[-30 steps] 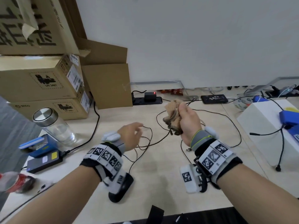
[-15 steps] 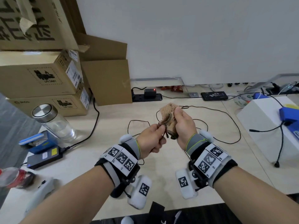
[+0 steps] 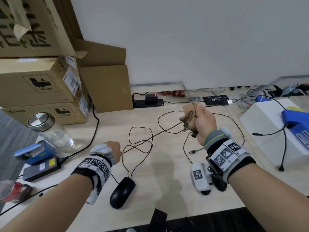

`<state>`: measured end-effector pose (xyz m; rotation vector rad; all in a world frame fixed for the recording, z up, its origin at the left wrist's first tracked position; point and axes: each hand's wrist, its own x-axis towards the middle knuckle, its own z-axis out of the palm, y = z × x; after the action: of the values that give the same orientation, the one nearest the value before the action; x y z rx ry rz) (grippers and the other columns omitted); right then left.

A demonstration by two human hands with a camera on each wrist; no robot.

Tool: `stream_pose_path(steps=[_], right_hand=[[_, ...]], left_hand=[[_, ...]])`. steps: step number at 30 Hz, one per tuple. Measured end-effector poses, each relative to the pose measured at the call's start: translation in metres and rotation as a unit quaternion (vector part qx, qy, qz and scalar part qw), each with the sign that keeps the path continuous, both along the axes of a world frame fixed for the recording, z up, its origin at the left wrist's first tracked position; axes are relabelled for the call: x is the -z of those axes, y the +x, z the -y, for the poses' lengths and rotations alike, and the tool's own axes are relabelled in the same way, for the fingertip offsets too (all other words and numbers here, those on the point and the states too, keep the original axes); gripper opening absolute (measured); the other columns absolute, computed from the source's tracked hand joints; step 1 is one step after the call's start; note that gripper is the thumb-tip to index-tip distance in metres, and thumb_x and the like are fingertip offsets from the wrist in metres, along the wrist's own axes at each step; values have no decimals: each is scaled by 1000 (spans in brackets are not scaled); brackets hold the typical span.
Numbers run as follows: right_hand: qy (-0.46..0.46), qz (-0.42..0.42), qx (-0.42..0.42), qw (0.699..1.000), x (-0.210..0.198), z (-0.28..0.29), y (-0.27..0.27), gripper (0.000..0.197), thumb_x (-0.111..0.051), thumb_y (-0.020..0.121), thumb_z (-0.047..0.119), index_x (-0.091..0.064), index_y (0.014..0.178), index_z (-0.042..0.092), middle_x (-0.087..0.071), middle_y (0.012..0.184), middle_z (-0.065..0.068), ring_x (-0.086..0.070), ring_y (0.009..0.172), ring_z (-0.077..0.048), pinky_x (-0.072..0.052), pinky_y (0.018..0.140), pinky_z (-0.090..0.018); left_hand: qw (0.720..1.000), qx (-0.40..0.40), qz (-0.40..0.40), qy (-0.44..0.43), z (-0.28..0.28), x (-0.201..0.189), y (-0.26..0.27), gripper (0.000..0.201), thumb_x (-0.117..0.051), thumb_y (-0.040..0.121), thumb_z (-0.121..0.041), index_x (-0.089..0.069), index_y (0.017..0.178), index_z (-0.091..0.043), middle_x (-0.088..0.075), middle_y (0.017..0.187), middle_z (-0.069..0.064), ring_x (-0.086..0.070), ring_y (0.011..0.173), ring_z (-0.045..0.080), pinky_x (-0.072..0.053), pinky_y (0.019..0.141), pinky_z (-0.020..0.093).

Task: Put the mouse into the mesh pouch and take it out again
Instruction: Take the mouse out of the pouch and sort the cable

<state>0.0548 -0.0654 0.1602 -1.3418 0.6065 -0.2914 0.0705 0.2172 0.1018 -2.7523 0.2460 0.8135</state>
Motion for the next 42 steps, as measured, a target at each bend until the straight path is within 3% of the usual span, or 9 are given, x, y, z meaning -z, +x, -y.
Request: stream_pose_path(steps=[5, 9, 15, 21, 26, 29, 32, 36, 42], right_hand=[[20, 17, -76, 997, -1, -24, -6, 34, -32, 106, 31, -60, 92, 17, -71, 66, -8, -68, 61, -25, -51, 62, -32], [42, 33, -132, 990, 3, -46, -6, 35, -32, 106, 29, -61, 110, 9, -72, 82, -13, -67, 68, -27, -55, 72, -39], [-43, 16, -85, 995, 9, -35, -3, 36, -37, 103, 37, -65, 98, 16, -70, 97, -27, -69, 85, -37, -56, 66, -34], [-52, -12, -5, 999, 6, -28, -3, 36, -39, 102, 38, -62, 84, 19, -72, 100, -12, -68, 100, -31, -55, 90, -45], [8, -2, -47, 999, 3, -43, -1, 37, -40, 101, 42, -64, 89, 17, -71, 94, -13, -68, 86, -31, -57, 75, -42], [27, 10, -74, 997, 0, -48, -2, 37, -37, 104, 37, -63, 88, 15, -68, 84, -12, -64, 74, -27, -52, 62, -37], [-14, 13, -46, 999, 2, -37, 1, 34, -38, 104, 34, -63, 89, 16, -69, 86, -9, -65, 73, -22, -53, 59, -30], [-67, -43, -20, 997, 13, -19, 6, 35, -44, 100, 40, -60, 81, 16, -67, 86, -8, -60, 74, -23, -49, 59, -31], [-145, -41, -142, 978, 25, -30, -2, 29, -47, 97, 40, -62, 90, 17, -71, 94, -5, -67, 92, -25, -55, 88, -42]], left_hand=[[988, 15, 113, -107, 21, -9, 6, 35, -46, 96, -44, -53, 124, -23, -58, 120, 4, -54, 111, 24, -43, 86, 34], [862, -70, 132, -484, 70, -25, -11, 43, -55, 92, -24, -43, 133, -25, -56, 132, -4, -55, 119, 21, -42, 97, 30], [967, -5, 77, -241, 61, -27, 4, 87, -64, 81, -53, -24, 147, -13, -44, 142, 7, -51, 119, 27, -46, 94, 39], [918, -101, 175, -342, 40, -48, 15, 115, -77, 69, -57, -11, 152, -14, -35, 151, 9, -38, 135, 27, -38, 107, 41], [817, 76, 244, -518, 87, -54, -18, 60, -53, 84, -53, -51, 129, -14, -65, 113, -2, -58, 108, 22, -44, 93, 38], [811, 27, 182, -556, 107, -49, -30, 38, -53, 95, -33, -42, 126, -14, -58, 63, -10, -54, 61, 7, -35, 58, 28], [768, -34, 228, -597, 101, -42, -23, 23, -51, 96, -38, -47, 109, -19, -42, 44, -7, -40, 43, 8, -25, 49, 28], [841, -27, 188, -506, 75, -26, -2, 34, -55, 94, -41, -45, 68, -20, -44, 52, -7, -44, 56, 19, -30, 55, 30], [911, -23, 101, -399, 64, -13, 5, 23, -49, 95, -46, -52, 90, -24, -63, 79, -3, -58, 78, 21, -39, 66, 31]])
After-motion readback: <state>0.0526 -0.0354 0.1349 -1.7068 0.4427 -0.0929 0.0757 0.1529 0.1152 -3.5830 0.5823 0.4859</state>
